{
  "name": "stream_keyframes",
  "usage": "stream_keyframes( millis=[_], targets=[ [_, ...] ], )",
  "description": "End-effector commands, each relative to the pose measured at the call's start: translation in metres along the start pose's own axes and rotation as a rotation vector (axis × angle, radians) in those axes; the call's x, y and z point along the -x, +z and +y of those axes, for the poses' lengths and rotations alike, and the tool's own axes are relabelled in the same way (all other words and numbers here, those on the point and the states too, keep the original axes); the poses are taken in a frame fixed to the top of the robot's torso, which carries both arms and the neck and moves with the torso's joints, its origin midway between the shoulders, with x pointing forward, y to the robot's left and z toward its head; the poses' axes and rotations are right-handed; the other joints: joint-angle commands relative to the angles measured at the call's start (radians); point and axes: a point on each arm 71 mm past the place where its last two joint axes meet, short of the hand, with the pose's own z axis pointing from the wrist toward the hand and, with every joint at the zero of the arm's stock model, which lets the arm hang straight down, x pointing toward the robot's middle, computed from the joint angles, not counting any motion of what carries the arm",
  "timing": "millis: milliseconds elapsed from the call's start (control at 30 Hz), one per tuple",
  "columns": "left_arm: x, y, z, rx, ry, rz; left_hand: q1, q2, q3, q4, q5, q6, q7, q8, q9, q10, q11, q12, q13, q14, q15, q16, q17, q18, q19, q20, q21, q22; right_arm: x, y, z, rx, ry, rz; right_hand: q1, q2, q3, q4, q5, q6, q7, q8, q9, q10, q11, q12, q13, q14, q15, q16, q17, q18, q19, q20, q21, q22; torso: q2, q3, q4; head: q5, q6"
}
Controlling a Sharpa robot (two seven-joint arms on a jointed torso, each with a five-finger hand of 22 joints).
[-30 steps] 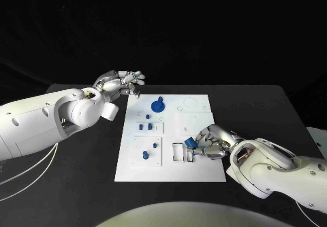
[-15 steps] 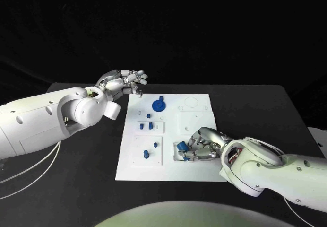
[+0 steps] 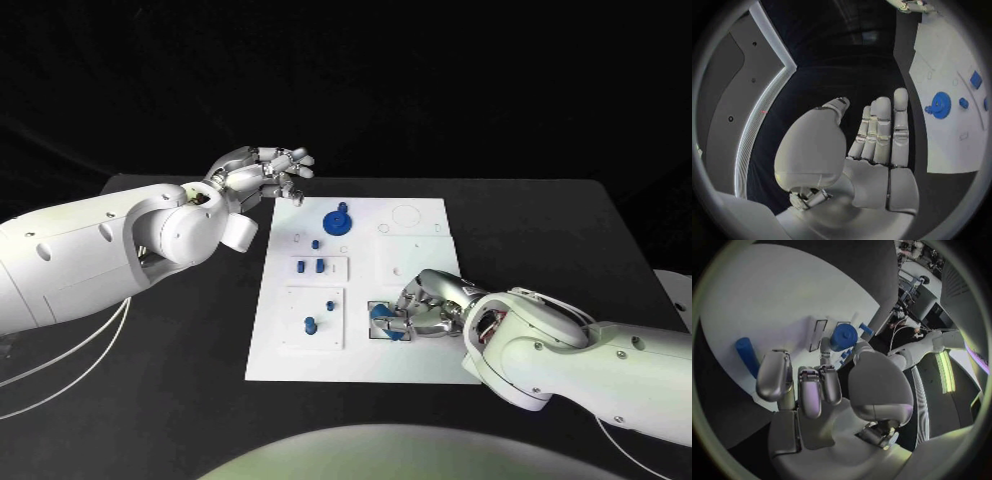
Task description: Assemble the parts on the task board
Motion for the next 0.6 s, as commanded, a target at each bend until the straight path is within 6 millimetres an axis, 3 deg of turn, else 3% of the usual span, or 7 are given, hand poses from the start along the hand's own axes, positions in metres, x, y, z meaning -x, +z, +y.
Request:
stream_keyframes(
  millis=[33, 167, 233, 600],
  targets=[
    [-0.0025, 0.0005, -0.0008, -0.005, -0.006, 0.016, 0.001, 0.012, -0.001, 0.003, -0.002, -0.006, -0.002, 0.005, 0.002, -0.003, 0.000, 0.005, 0.000, -0.005, 0.001, 0.007, -0.001, 0.009, 0.003, 0.003, -0.006, -0.001, -0.0010, 0.0015, 0.0011, 0.000, -0.047, 0.008, -0.011, -0.002, -0.034, 0.000, -0.015, -0.005, 0.009, -0.006, 0.004, 0.025, -0.001, -0.010, 0.128, 0.104, -0.001, 0.004, 0.255, 0.002, -0.011, 0.001, -0.012, 0.134, 0.000, -0.0004, 0.0003, 0.002, 0.001],
    [-0.0024, 0.0005, -0.0009, -0.005, -0.006, 0.015, -0.002, 0.014, -0.002, 0.006, -0.004, -0.007, -0.002, 0.006, 0.002, -0.004, 0.000, 0.006, 0.000, -0.005, 0.001, 0.007, -0.002, 0.009, 0.004, 0.003, -0.007, -0.001, -0.0020, 0.0028, 0.0025, 0.002, -0.052, 0.014, -0.034, -0.006, -0.119, 0.001, -0.011, -0.017, 0.014, -0.012, 0.014, 0.017, 0.003, -0.024, 0.117, 0.103, 0.002, 0.002, 0.248, 0.004, -0.015, 0.004, -0.028, 0.130, 0.000, -0.0003, 0.0003, 0.003, 0.001],
    [-0.0024, 0.0004, -0.0009, -0.005, -0.006, 0.015, -0.002, 0.014, -0.002, 0.006, -0.004, -0.007, -0.002, 0.006, 0.002, -0.004, 0.000, 0.006, 0.000, -0.005, 0.001, 0.007, -0.002, 0.009, 0.004, 0.003, -0.007, -0.001, -0.0021, 0.0033, 0.0029, 0.003, -0.053, 0.015, -0.052, -0.013, -0.150, 0.002, -0.031, -0.022, 0.015, -0.015, 0.018, 0.012, 0.005, -0.032, 0.110, 0.102, 0.003, 0.001, 0.246, 0.005, -0.017, 0.005, -0.038, 0.128, 0.000, 0.0000, 0.0002, 0.003, 0.001],
    [-0.0019, 0.0001, -0.0009, -0.004, -0.006, 0.013, -0.005, 0.016, -0.004, 0.008, -0.007, -0.007, -0.002, 0.007, 0.002, -0.005, 0.000, 0.007, 0.000, -0.006, 0.001, 0.008, -0.002, 0.009, 0.004, 0.003, -0.007, -0.001, -0.0039, 0.0009, 0.0077, 0.019, -0.049, 0.026, -0.088, -0.035, -0.188, 0.004, -0.073, -0.032, 0.018, -0.020, 0.027, 0.009, 0.008, -0.038, 0.107, 0.102, 0.006, 0.000, 0.244, 0.006, -0.017, 0.007, -0.047, 0.126, 0.000, 0.0004, -0.0009, 0.003, 0.001]
  ],
)
